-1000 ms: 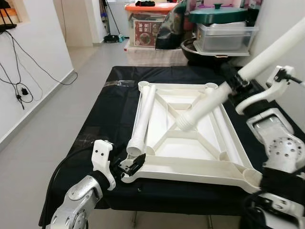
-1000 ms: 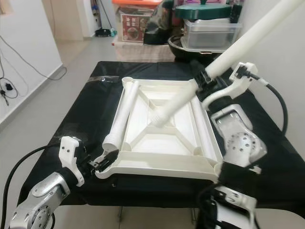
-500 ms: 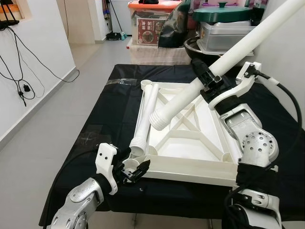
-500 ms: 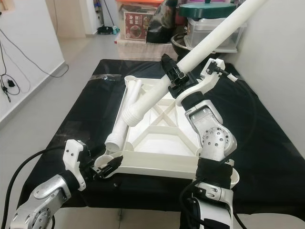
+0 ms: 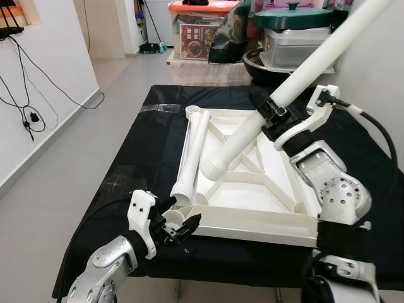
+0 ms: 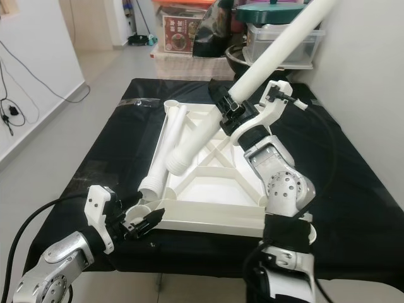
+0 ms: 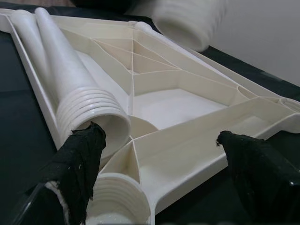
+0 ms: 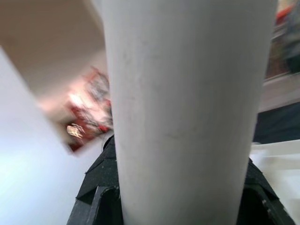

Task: Building children table

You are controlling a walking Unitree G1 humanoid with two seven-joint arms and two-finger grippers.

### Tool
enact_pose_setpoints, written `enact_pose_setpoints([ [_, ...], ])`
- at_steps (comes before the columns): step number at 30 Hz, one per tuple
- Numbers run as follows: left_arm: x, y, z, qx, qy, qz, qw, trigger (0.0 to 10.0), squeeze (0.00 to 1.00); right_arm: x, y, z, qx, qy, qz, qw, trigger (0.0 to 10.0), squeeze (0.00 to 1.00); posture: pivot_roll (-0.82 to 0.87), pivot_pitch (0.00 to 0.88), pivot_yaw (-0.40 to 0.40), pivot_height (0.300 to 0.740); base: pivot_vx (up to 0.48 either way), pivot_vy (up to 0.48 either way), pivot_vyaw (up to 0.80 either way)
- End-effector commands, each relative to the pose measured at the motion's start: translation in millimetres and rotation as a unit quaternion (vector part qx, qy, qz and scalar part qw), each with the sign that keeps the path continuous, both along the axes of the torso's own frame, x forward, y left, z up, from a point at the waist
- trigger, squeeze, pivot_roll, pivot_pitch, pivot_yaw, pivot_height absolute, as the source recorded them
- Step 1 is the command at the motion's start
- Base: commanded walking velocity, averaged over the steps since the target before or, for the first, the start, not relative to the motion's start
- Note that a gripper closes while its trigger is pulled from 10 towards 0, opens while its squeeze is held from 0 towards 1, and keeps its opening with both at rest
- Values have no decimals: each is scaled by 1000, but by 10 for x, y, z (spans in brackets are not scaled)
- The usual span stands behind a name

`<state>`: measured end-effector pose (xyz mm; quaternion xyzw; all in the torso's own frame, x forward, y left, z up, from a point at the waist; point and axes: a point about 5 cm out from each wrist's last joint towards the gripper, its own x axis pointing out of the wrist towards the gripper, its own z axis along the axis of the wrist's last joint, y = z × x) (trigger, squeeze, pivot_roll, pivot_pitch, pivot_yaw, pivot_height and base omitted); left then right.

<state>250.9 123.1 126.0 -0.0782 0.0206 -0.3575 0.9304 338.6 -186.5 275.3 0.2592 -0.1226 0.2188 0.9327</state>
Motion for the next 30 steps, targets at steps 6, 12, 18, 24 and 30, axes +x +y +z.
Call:
enact_pose_setpoints([
  [6, -18, -17, 11, -2, 2, -3, 1000, 10000, 0, -84, -503, -143, -77, 21, -116, 990, 0, 0, -21, 0, -44, 740, 0, 0, 0],
  [12, -13, -17, 14, -5, 2, -4, 1000, 10000, 0, -156, -662, -204, -83, 33, -172, 981, 0, 0, -37, 0, -33, 740, 0, 0, 0],
  [18, -7, -30, 52, 9, -8, -21, 1000, 10000, 0, -134, -482, -225, -80, 27, -173, 981, 0, 0, -36, 0, -29, 740, 0, 0, 0],
  [24, -11, -30, 39, 13, -7, -24, 1000, 10000, 0, -29, -279, -148, -81, 12, -148, 986, 0, 0, -23, 0, -44, 740, 0, 0, 0],
  [30, -9, -51, 133, 33, -31, -48, 998, 10000, 0, 18, -58, -58, -54, 5, -120, 991, 0, 0, -22, 0, -44, 740, 0, 0, 0],
])
